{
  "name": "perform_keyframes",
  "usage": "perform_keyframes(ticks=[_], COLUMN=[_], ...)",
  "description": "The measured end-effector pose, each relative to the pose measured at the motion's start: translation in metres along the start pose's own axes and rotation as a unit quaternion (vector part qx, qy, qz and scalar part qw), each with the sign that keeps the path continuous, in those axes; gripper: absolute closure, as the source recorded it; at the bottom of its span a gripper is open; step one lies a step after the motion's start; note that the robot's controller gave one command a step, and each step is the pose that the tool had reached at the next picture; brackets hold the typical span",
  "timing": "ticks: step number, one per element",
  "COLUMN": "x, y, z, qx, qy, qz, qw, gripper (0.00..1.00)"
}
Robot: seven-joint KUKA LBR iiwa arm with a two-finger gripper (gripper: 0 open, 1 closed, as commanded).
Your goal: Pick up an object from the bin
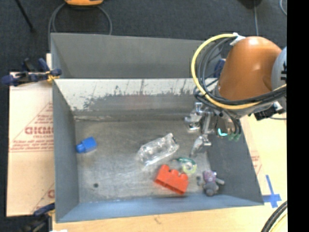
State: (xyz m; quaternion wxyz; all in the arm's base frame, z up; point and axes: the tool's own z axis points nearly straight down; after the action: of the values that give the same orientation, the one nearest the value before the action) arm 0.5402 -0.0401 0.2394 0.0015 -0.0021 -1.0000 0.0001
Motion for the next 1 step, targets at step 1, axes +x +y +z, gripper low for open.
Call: perform_keyframes(ticks=[1], x=[-0.0526], y=[0.0416], z=[0.1541], qx=[0.001], qy=[-0.0052], qz=[-0.183], qw=[0.9831], gripper=[0.00])
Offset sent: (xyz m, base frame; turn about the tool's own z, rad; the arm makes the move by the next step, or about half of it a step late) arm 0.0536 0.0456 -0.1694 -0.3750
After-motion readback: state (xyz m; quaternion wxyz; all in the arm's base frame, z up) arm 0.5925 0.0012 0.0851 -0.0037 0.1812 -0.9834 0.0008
